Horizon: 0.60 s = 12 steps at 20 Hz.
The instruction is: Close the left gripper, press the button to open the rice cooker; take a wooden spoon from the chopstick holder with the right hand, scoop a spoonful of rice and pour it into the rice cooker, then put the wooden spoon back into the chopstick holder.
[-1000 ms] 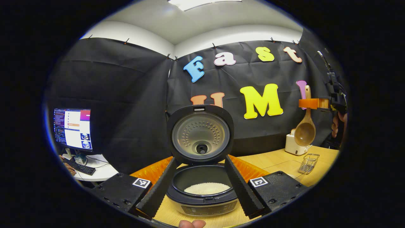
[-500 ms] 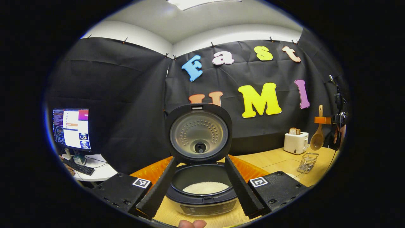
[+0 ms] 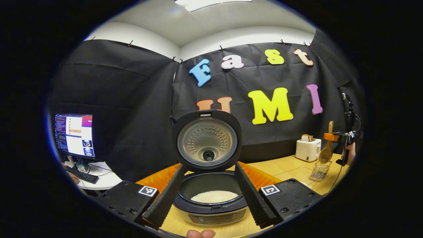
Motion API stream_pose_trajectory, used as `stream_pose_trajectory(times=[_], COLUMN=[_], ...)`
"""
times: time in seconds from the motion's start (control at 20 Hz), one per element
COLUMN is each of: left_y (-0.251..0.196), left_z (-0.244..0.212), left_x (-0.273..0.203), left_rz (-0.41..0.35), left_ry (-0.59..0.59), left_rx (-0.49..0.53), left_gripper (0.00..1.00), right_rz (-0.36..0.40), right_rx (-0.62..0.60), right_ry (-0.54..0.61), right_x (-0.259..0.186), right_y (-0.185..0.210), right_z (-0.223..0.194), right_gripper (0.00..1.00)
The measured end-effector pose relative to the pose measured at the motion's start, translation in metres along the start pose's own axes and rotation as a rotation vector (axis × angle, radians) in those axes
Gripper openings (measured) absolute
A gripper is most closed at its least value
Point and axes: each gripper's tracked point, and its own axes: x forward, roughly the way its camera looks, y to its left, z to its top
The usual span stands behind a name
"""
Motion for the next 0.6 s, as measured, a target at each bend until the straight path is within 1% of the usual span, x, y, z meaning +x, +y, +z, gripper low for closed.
stream_pose_trajectory(times=[0.2,0.4,0.6], left_y=[-0.002,0.004,0.003], left_z=[-0.003,-0.007,-0.008], left_x=[0.001,0.002,0.003], left_rz=[-0.014,0.0,0.004], left_ry=[0.012,0.022,0.023], left_rx=[-0.031,-0.015,-0.013], left_gripper=[0.98,0.98,0.98], right_rz=[-0.024,-0.046,-0.032], right_rx=[0.04,0.079,0.048], right_ry=[0.009,0.057,0.096], right_x=[0.005,0.007,0.009], right_y=[-0.01,-0.016,-0.012], right_z=[-0.013,-0.043,-0.064], right_gripper=[0.0,0.0,0.01])
